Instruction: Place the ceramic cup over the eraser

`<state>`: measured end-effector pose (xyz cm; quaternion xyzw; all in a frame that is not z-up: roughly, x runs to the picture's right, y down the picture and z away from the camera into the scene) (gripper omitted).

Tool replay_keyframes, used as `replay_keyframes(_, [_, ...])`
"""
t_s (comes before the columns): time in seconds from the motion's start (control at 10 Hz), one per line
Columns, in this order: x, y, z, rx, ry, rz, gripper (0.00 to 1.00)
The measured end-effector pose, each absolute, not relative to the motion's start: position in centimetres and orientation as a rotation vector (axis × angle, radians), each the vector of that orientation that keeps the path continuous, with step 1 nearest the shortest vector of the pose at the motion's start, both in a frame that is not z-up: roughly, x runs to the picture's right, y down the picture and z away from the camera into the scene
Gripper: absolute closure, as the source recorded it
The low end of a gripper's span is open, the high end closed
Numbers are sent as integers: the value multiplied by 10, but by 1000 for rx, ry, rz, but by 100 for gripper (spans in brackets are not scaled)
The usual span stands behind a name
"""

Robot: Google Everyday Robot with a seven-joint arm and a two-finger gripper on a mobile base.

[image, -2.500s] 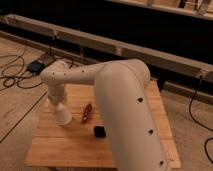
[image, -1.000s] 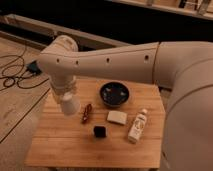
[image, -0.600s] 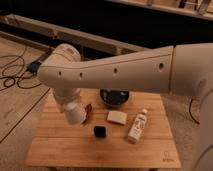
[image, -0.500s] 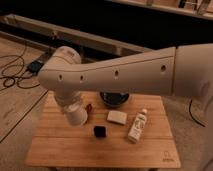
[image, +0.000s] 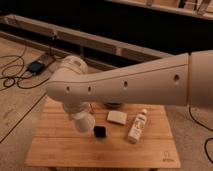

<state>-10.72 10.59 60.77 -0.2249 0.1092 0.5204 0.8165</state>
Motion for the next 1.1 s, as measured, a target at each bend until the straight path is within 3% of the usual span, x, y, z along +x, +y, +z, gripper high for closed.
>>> replay_keyframes(1.1, [-54, 134, 604, -403, 298, 1200, 100])
